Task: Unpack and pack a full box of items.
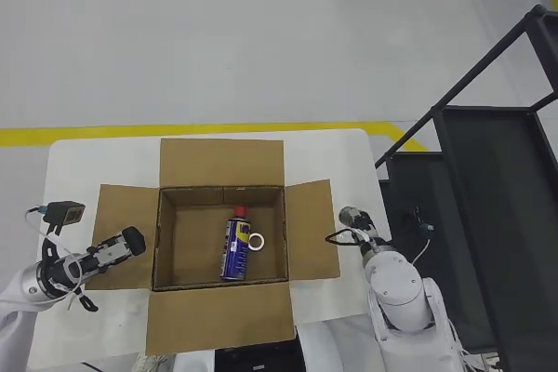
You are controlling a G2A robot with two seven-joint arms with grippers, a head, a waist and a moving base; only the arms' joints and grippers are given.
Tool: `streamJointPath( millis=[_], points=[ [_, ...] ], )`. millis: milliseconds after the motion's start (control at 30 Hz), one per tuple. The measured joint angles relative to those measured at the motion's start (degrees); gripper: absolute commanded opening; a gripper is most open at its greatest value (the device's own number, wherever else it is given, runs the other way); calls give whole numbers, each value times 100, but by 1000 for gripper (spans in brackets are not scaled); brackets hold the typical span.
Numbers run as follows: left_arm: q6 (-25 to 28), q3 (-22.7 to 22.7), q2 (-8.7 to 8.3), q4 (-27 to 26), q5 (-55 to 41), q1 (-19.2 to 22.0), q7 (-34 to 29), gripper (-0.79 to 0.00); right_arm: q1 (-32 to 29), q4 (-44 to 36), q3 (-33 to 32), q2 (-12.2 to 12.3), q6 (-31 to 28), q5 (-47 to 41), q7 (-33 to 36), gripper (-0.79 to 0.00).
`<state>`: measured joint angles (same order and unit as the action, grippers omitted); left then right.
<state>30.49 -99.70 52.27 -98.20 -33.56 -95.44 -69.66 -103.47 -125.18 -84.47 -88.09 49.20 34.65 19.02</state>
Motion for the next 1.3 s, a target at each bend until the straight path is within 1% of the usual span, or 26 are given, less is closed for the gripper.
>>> streamJointPath(
  millis=[267, 600, 767, 1067, 1300],
  points=[
    [0, 0, 0, 0, 0, 0, 0, 0, 635, 804, -16, 31, 390, -39, 249, -785],
    [0, 0, 0, 0, 0, 0, 0, 0, 1005, 1331, -142, 73, 548, -190, 350, -785],
    [0, 0, 0, 0, 0, 0, 0, 0, 1226, 1627, -240, 85, 645, -309, 294, -785],
    [0, 0, 0, 0, 0, 0, 0, 0, 1686, 2216, -347, 128, 680, -455, 357, -785],
    [0, 0, 0, 0, 0, 0, 0, 0, 1729, 2240, -337, 151, 558, -481, 422, -785]
  ],
)
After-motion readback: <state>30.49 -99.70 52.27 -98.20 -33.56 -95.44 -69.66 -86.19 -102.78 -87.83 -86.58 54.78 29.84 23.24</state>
